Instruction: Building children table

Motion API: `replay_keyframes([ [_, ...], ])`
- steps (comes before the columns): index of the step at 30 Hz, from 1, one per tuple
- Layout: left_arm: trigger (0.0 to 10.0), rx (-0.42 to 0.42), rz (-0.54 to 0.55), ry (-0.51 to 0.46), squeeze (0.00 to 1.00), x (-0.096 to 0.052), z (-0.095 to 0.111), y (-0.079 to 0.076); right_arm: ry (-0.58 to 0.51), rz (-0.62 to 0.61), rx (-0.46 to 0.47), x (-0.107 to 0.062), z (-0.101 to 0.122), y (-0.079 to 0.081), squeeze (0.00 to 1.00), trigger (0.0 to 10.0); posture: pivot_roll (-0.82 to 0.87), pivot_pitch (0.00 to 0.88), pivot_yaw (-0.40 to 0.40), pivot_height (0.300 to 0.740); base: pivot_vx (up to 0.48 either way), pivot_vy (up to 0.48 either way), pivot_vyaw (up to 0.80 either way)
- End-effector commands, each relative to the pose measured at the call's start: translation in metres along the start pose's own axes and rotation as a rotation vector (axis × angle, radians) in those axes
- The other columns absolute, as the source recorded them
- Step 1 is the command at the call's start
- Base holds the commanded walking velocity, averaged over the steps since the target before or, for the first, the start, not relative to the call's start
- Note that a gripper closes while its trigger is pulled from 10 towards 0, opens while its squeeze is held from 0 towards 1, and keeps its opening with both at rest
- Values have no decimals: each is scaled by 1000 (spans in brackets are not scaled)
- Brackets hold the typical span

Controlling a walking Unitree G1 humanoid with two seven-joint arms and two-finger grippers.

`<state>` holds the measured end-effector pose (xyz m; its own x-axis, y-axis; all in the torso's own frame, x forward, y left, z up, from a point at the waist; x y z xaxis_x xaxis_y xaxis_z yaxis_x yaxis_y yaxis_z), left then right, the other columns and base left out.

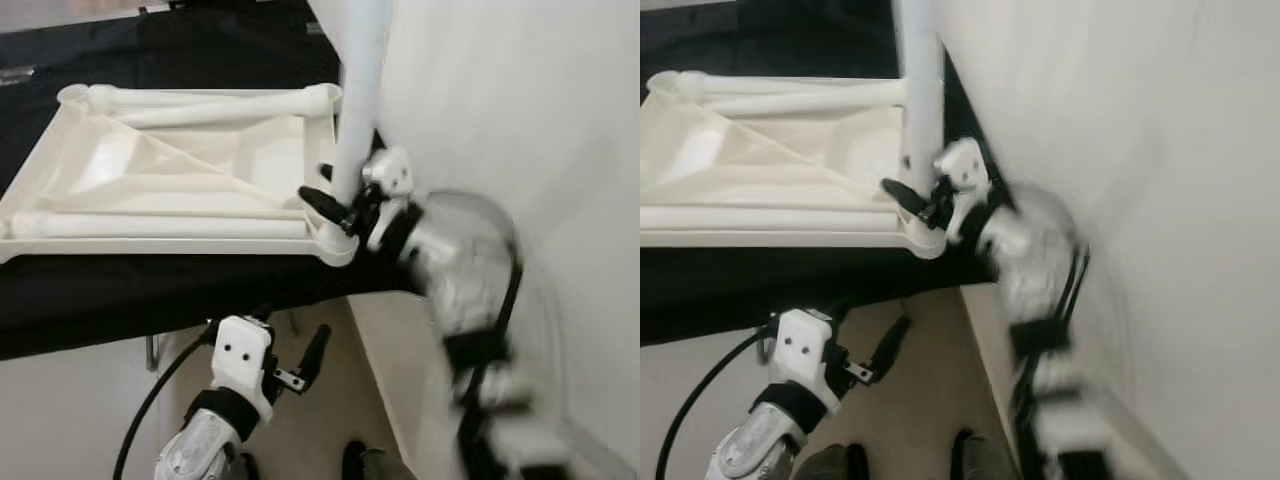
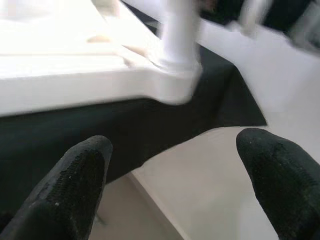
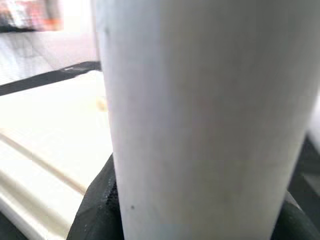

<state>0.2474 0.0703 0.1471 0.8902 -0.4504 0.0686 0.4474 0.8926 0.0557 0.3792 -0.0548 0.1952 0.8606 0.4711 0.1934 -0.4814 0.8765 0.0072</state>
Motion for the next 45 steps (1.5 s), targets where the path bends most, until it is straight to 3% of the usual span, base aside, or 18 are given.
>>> replay_keyframes([
  [1,10000,-9,-9,15,0,-1,-4,-1,201,-11,45,-17,-54,3,0,0,38,240,-42,740,0,0,0],
  [4,10000,-5,-23,13,0,1,-4,-2,196,119,66,-11,-54,31,0,0,40,245,-51,740,0,0,0],
  [7,10000,-5,-24,12,0,1,-4,-2,200,172,61,-8,-54,36,0,392,40,244,-54,740,0,0,0],
  [8,10000,-6,-15,9,0,2,-4,-1,182,183,43,-6,-48,37,0,10000,43,246,-59,740,0,0,0],
  [10,10000,-7,-2,6,0,2,-3,0,155,299,43,-4,-39,48,0,10000,47,246,-61,740,0,0,0],
  [11,10000,-7,2,5,0,2,-3,1,139,374,57,-2,-32,51,1000,10000,52,247,-62,740,0,0,0],
  [13,10000,-7,5,5,0,2,-3,1,130,404,63,-3,-26,53,1000,10000,52,247,-62,740,0,0,0],
  [18,10000,-8,4,4,0,3,-2,0,93,618,62,-4,3,55,1000,10000,55,251,-61,740,0,0,0],
  [19,10000,-6,1,4,0,3,-2,0,105,676,28,-2,7,50,55,10000,64,250,-59,740,0,0,0],
  [20,10000,-6,1,4,0,3,-2,0,105,676,28,-2,7,50,55,10000,64,250,-59,740,0,0,0],
  [21,10000,-5,0,5,0,3,-3,0,116,758,-4,-4,10,49,0,10000,75,247,-54,740,0,0,0],
  [26,10000,0,5,8,0,2,-3,2,175,951,-22,-5,22,40,0,10000,91,248,-55,740,0,0,0],
  [31,10000,2,10,9,0,1,-3,3,191,995,-38,-1,31,34,0,10000,96,249,-57,740,0,0,0],
  [32,10000,4,12,10,0,0,-3,3,193,1005,-26,4,38,31,0,9255,101,252,-57,740,0,0,0],
  [34,10000,5,13,10,0,0,-3,3,196,1012,-24,6,39,30,0,9255,101,252,-57,740,0,0,0],
  [35,10000,5,14,11,0,0,-3,3,198,1017,-23,7,40,29,0,1608,104,254,-56,740,0,0,0],
  [36,10000,6,15,12,0,0,-3,3,200,1032,-18,7,40,30,0,0,103,255,-58,740,0,0,0],
  [45,10000,2,10,13,0,0,-3,2,216,1031,-30,0,26,26,0,0,90,261,-57,740,0,0,0],
])
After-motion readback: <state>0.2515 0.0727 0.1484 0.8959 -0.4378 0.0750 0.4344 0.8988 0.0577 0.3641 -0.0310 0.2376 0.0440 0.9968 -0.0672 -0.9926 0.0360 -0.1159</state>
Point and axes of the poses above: a point about 5 cm out from each wrist's last joint towards the gripper, its own x axis pointing out of the wrist towards the gripper, its own z axis along the axis of the wrist's last joint, y = z × x, the point moved 6 cm from there along x, pointing out of the wrist towards the gripper, and after that the axes turned 6 degrees about x, right-handed, at the moved point
